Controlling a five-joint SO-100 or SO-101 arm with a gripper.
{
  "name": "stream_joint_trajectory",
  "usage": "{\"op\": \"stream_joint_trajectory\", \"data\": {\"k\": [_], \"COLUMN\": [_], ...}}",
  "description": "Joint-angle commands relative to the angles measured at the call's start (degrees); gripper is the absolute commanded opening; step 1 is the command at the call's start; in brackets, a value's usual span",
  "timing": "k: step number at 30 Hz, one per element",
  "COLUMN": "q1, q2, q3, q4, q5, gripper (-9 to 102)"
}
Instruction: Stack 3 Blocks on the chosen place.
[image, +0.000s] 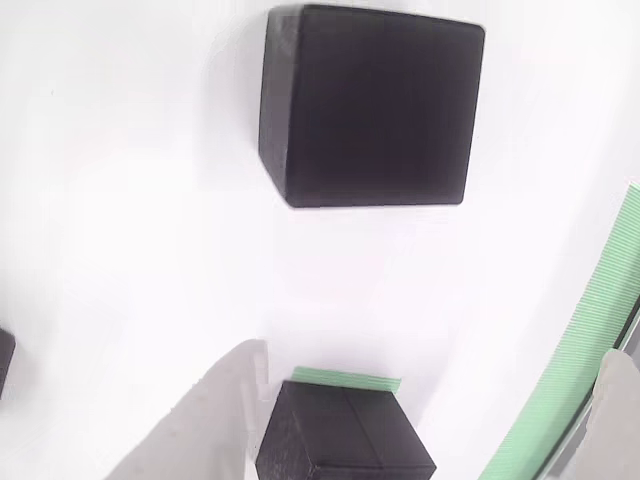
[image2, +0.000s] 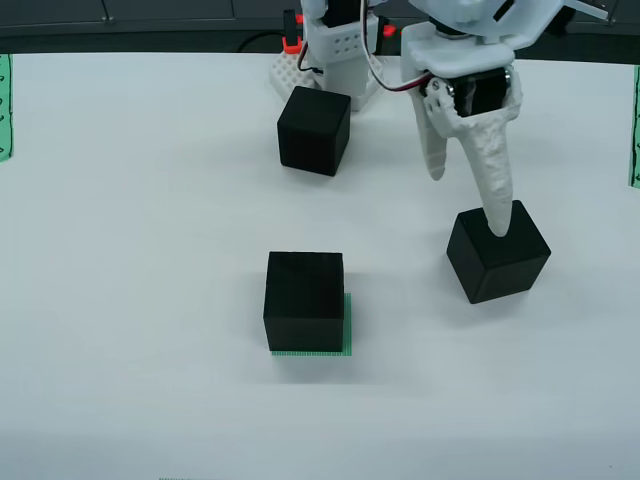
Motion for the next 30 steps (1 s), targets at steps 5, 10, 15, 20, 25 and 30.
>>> {"op": "stream_joint_trajectory", "data": {"k": [5,10,15,20,25,30], "q1": [-6.2,-7.6,-8.7,-9.9,-10.5,-10.8], "q2": [-8.3,-12.9,-17.4,-22.1,-25.7,-28.3], "q3": [-8.8,-11.8,-14.8,-17.1,-19.1,-20.8], "q4": [5.0,5.4,5.4,5.4,5.4,5.4], "q5": [8.4,9.0,8.9,8.9,8.9,8.9], "gripper": [43,44,44,43,43,43]}}
